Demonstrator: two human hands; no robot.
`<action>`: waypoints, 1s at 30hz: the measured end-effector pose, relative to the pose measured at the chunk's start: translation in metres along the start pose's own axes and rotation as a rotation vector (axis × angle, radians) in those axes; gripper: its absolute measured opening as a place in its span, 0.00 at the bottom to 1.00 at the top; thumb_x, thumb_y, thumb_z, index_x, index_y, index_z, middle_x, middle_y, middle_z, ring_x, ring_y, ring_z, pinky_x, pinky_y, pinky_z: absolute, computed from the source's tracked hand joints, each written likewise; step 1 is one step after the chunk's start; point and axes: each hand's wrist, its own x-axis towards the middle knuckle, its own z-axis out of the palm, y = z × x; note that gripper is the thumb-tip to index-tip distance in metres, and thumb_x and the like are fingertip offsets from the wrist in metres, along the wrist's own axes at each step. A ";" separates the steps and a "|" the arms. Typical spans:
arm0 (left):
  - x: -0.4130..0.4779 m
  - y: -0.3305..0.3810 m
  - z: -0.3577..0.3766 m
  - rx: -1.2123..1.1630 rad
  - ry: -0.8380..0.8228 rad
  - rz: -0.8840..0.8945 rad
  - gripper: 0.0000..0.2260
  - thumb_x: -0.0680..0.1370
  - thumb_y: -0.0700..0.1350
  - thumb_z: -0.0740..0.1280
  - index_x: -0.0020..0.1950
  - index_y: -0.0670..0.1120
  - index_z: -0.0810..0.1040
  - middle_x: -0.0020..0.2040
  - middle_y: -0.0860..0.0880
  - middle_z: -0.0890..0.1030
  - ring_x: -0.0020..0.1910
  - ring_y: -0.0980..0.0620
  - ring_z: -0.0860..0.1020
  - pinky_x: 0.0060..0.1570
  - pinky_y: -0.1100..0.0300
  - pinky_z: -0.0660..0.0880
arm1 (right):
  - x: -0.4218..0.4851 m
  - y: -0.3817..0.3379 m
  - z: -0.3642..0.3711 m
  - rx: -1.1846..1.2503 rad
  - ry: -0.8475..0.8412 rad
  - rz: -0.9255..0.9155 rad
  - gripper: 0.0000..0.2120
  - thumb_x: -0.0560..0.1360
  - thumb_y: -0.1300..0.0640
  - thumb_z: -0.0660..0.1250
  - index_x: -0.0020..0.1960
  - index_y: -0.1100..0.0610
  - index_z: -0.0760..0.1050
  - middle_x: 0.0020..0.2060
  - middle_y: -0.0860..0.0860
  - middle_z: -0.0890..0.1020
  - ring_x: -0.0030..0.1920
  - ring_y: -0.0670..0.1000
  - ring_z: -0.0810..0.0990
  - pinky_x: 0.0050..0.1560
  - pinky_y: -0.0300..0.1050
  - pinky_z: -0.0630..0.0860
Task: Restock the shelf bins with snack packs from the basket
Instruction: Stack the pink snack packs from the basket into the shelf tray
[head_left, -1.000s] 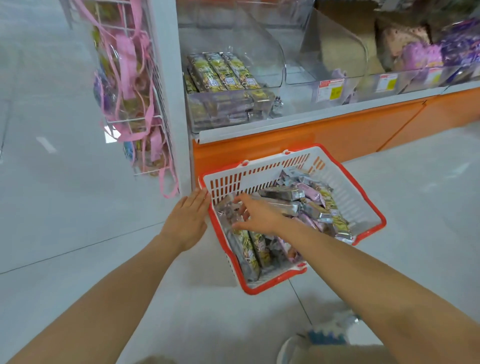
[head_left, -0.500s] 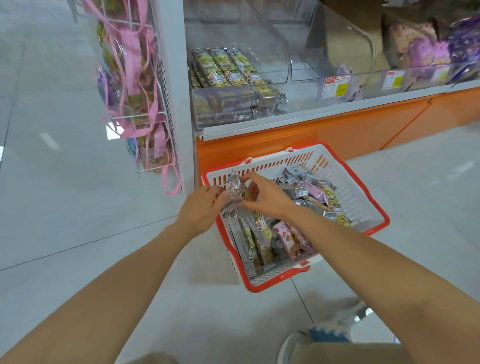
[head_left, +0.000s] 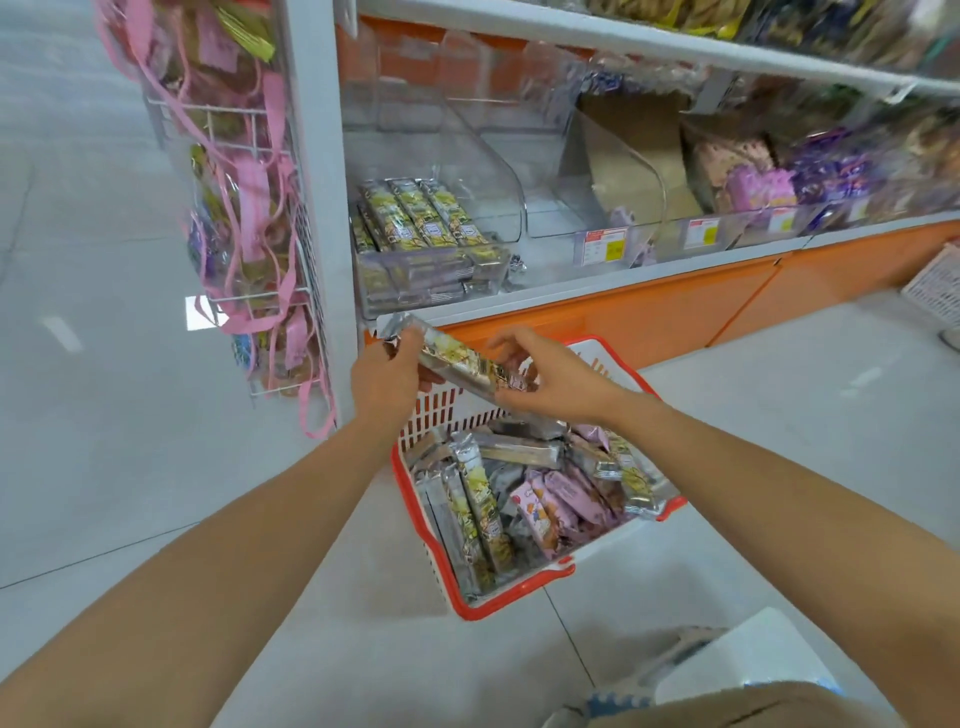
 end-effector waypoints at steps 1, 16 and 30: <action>-0.001 0.007 -0.001 -0.031 -0.006 0.011 0.20 0.81 0.54 0.63 0.36 0.43 0.81 0.29 0.46 0.83 0.32 0.47 0.83 0.44 0.50 0.81 | 0.000 -0.004 -0.008 -0.012 0.003 -0.020 0.23 0.73 0.54 0.73 0.64 0.51 0.69 0.53 0.47 0.76 0.54 0.48 0.75 0.51 0.44 0.75; 0.029 0.009 -0.051 1.159 0.172 0.758 0.36 0.76 0.43 0.67 0.80 0.45 0.54 0.80 0.44 0.54 0.79 0.43 0.49 0.75 0.47 0.45 | 0.084 -0.070 -0.096 -0.004 0.239 0.040 0.15 0.72 0.52 0.75 0.56 0.54 0.79 0.39 0.50 0.80 0.38 0.46 0.77 0.43 0.45 0.76; 0.051 -0.003 -0.072 1.253 0.119 0.938 0.41 0.74 0.42 0.70 0.80 0.45 0.49 0.80 0.43 0.52 0.79 0.43 0.49 0.76 0.45 0.49 | 0.231 -0.094 -0.039 -0.036 0.298 0.101 0.14 0.70 0.50 0.75 0.51 0.55 0.79 0.46 0.49 0.75 0.47 0.50 0.74 0.48 0.44 0.71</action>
